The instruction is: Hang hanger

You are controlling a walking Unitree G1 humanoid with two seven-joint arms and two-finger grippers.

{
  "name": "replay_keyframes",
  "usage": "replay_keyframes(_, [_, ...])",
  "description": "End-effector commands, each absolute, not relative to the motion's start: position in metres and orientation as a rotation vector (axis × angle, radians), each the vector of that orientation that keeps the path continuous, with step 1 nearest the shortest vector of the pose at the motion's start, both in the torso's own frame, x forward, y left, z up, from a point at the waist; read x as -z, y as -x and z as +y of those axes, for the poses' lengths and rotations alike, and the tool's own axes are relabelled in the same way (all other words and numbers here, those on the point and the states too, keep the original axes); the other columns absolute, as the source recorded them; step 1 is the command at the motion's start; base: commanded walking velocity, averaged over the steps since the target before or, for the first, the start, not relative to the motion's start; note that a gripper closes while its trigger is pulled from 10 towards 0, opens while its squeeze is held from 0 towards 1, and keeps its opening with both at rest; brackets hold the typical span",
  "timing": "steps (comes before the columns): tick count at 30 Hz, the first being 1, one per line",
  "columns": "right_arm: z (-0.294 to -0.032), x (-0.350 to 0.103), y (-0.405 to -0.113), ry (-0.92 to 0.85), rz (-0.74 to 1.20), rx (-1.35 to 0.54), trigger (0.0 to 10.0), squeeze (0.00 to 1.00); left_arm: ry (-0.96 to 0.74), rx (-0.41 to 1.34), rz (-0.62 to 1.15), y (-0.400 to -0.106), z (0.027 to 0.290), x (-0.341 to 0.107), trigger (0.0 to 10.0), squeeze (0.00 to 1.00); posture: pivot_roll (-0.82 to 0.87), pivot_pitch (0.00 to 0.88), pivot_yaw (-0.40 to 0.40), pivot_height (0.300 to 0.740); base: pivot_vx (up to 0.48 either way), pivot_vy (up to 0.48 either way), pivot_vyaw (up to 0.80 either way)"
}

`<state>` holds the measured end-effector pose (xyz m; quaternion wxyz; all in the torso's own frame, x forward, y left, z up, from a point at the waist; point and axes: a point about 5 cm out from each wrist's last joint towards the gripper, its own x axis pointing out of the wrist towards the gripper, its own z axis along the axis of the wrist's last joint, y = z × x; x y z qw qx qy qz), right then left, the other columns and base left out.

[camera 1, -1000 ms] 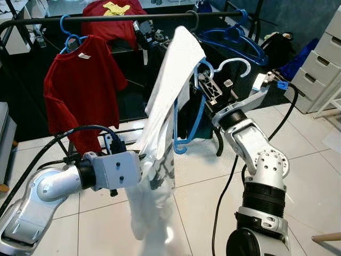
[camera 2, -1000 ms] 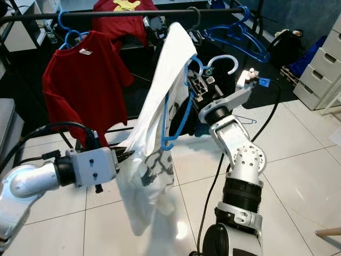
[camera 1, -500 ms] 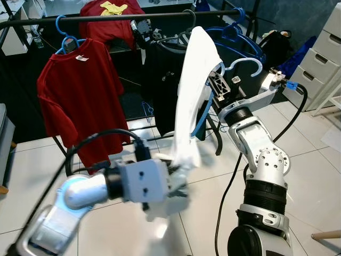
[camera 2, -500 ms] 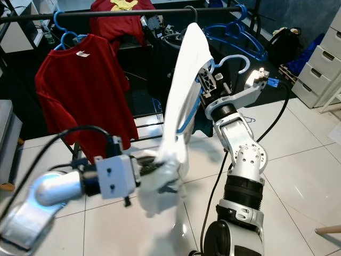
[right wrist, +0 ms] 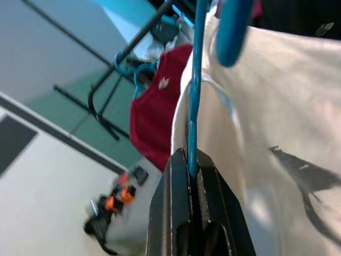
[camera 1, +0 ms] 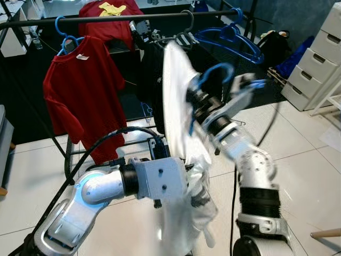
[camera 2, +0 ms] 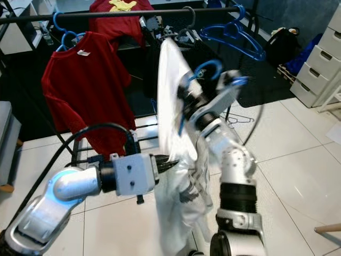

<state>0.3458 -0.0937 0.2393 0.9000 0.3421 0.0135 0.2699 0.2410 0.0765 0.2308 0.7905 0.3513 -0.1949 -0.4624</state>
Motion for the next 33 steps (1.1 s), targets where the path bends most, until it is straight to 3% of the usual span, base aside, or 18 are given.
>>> replay_keyframes(1, [-0.090,-0.242,-0.342,-0.680,0.015,-0.592,10.0,0.00,-0.759,0.974,-0.408,-0.242,0.075,-0.229,10.0,0.00,-0.06,0.161,0.015,0.740,0.000,0.000,0.00])
replay_keyframes(9, [-0.084,-0.238,-0.339,-0.611,0.045,-0.621,10.0,0.00,-0.658,0.902,-0.321,-0.249,0.069,-0.223,10.0,0.00,-0.07,0.161,0.013,0.740,0.000,0.000,0.00])
replay_keyframes(10, [-0.085,-0.237,-0.339,-0.599,0.044,-0.621,10.0,0.00,-0.592,0.905,-0.278,-0.248,0.068,-0.219,10.0,0.71,-0.07,0.160,0.013,0.740,0.000,0.000,0.00])
replay_keyframes(12, [-0.085,-0.237,-0.339,-0.599,0.044,-0.621,10.0,0.00,-0.592,0.905,-0.278,-0.248,0.068,-0.219,10.0,0.71,-0.07,0.160,0.013,0.740,0.000,0.000,0.00])
replay_keyframes(13, [-0.085,-0.236,-0.339,-0.590,0.044,-0.623,10.0,0.00,-0.540,0.933,-0.237,-0.245,0.067,-0.215,10.0,1.00,-0.07,0.160,0.012,0.740,0.000,0.000,0.00])
replay_keyframes(18, [-0.081,-0.226,-0.335,-0.478,0.100,-0.685,10.0,0.00,-0.481,0.982,-0.194,-0.237,0.064,-0.209,10.0,1.00,-0.06,0.155,0.011,0.740,0.000,0.000,0.00])
replay_keyframes(23, [-0.082,-0.198,-0.316,-0.260,0.286,-0.884,10.0,0.00,-0.419,0.996,-0.196,-0.233,0.074,-0.218,10.0,1.00,-0.06,0.158,0.007,0.740,0.000,0.000,0.00])
replay_keyframes(26, [-0.084,-0.193,-0.313,-0.231,0.315,-0.915,10.0,0.00,-0.415,0.987,-0.199,-0.234,0.076,-0.219,10.0,1.00,-0.06,0.158,0.007,0.740,0.000,0.000,0.00])
replay_keyframes(33, [-0.118,-0.193,-0.285,-0.056,0.327,-1.194,10.0,0.00,-0.445,0.891,-0.222,-0.242,0.098,-0.230,10.0,1.00,-0.06,0.159,0.007,0.740,0.000,0.000,0.00])
